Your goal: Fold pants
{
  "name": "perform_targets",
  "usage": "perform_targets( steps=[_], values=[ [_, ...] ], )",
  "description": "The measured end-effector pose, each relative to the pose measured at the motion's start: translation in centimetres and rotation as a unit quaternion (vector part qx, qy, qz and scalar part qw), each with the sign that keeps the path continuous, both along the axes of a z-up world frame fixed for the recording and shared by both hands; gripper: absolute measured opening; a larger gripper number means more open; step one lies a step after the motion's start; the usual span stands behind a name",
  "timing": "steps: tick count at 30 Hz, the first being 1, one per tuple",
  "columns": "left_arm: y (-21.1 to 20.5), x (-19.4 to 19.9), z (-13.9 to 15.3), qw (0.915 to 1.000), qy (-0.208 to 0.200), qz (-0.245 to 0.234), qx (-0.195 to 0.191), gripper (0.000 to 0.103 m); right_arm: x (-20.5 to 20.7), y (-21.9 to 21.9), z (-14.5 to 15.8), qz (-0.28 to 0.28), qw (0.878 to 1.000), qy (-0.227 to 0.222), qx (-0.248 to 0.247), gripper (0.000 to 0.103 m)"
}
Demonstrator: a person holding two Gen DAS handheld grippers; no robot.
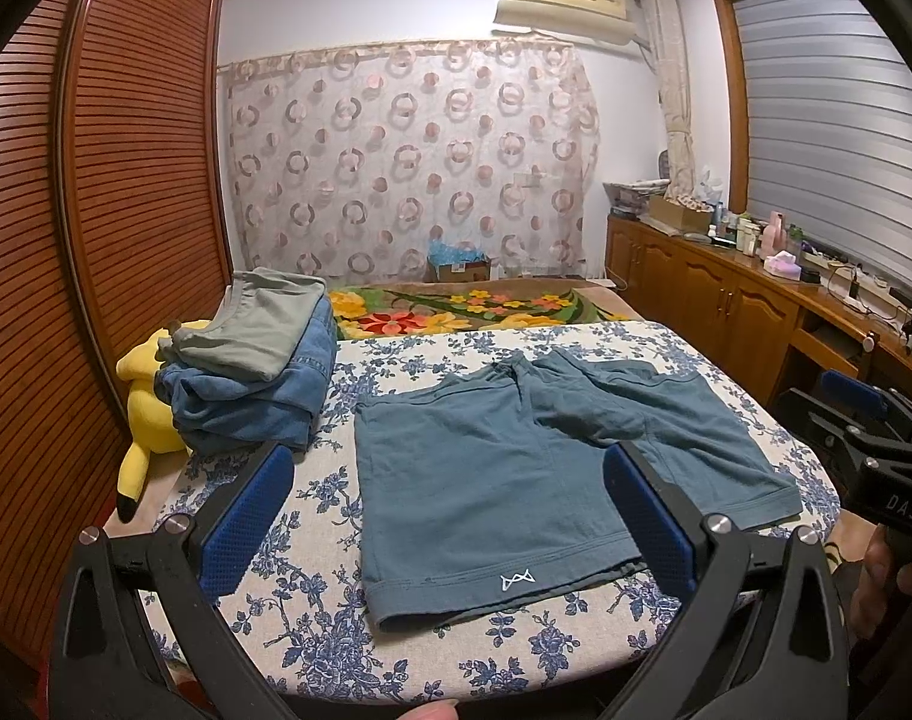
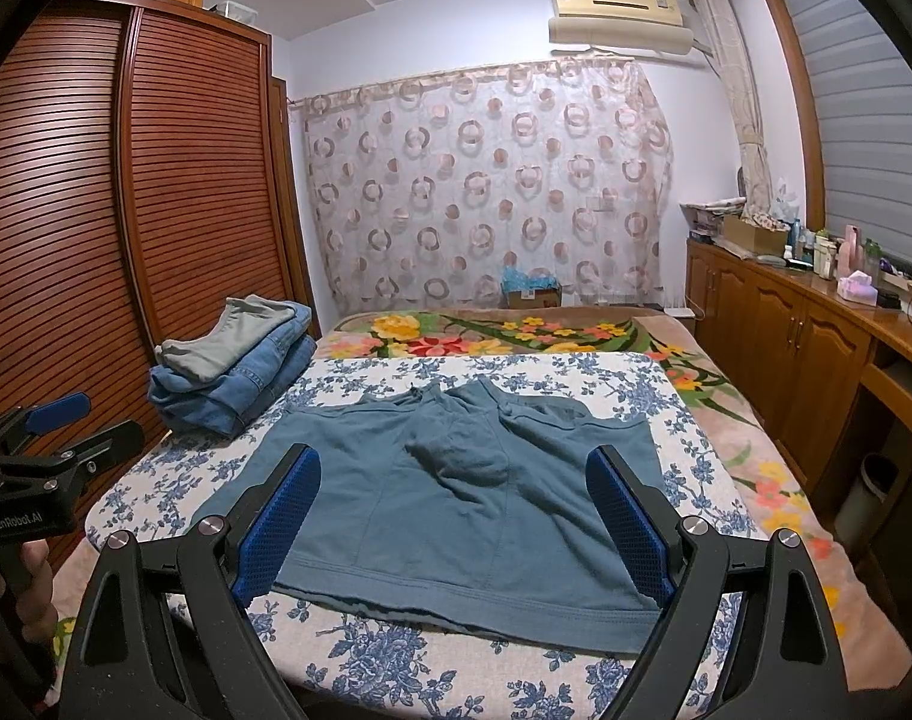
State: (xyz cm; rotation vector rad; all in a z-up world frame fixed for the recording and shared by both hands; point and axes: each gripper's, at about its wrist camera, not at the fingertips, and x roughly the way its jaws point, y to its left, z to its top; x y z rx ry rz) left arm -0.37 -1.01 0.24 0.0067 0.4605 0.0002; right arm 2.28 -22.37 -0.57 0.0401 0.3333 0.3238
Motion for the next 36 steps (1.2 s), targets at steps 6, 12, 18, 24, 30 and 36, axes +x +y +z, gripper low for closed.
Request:
perform_targets(
  steps=[6, 12, 18, 24, 30, 36],
  values=[
    [0.0, 0.0, 0.0, 1.0, -0.001, 0.0, 0.001, 0.103, 0.0, 0.1, 0.0, 0.001, 1.0, 0.0, 0.001, 0.091],
    [-0.9, -0.7, 0.9, 1.0, -0.002, -0.002, 0.001, 0.103, 0.0, 0.1, 0.0, 0.0, 1.0, 0.001, 0.001, 0.091],
    [-1.0, -0.8, 1.1, 1.0, -0.003, -0.002, 0.002, 0.103, 0.0, 0.1, 0.0, 0.0, 1.0, 0.001, 0.001, 0.091],
    [-1.1, -0.8, 1.0, 1.0, -0.003, -0.002, 0.002, 0.103, 0.0, 0.1, 0.1, 0.0, 1.0, 0.001, 0.002, 0.091],
    [-1.1, -0.8, 1.0, 1.0, -0.004, -0.002, 0.002, 0.103, 0.0, 0.1, 0.1, 0.0, 1.0, 0.0, 0.003, 0.091],
    [-1.4, -0.9, 1.3, 1.0, -0.003, -0.004, 0.003, 0.103, 0.0, 0.1, 0.0, 0.0, 1.0, 0.002, 0.004, 0.091]
  ],
)
